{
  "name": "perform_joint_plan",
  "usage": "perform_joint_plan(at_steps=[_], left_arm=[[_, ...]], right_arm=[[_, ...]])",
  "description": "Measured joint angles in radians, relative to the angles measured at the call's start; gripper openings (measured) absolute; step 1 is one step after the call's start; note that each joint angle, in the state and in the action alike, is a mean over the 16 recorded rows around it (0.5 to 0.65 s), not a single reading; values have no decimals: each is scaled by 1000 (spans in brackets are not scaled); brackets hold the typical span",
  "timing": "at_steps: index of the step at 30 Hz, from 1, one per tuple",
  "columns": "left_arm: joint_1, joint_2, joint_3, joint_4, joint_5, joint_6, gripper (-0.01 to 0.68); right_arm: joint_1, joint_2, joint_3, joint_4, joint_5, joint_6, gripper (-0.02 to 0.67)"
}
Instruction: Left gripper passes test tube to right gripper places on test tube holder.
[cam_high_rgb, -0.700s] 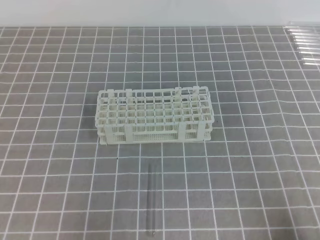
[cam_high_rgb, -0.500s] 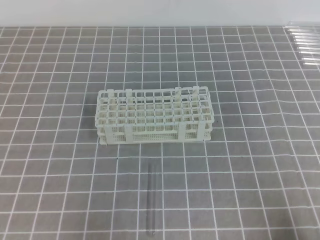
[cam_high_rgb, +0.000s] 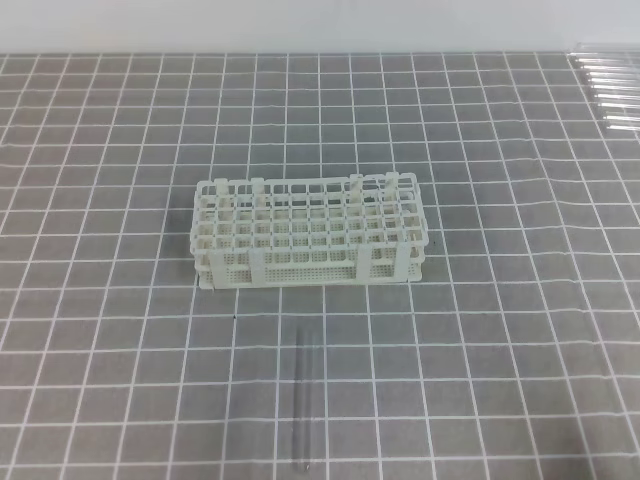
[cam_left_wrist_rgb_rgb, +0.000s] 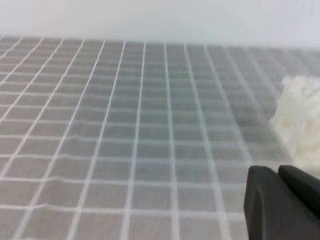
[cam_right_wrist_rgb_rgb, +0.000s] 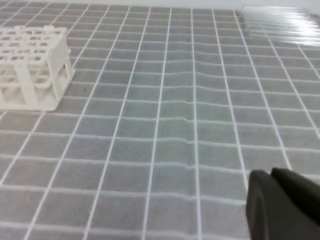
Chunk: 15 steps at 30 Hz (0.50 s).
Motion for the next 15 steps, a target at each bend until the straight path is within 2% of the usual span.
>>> perform_joint_plan(at_steps=[5,15], left_arm=[[0,10,-4,-28,-88,-74,1],[0,10,-4,-52,-170,-177,1]], right_arm=[[0,0,0,109,-101,0,-1],[0,0,0,458,-304,0,-1]])
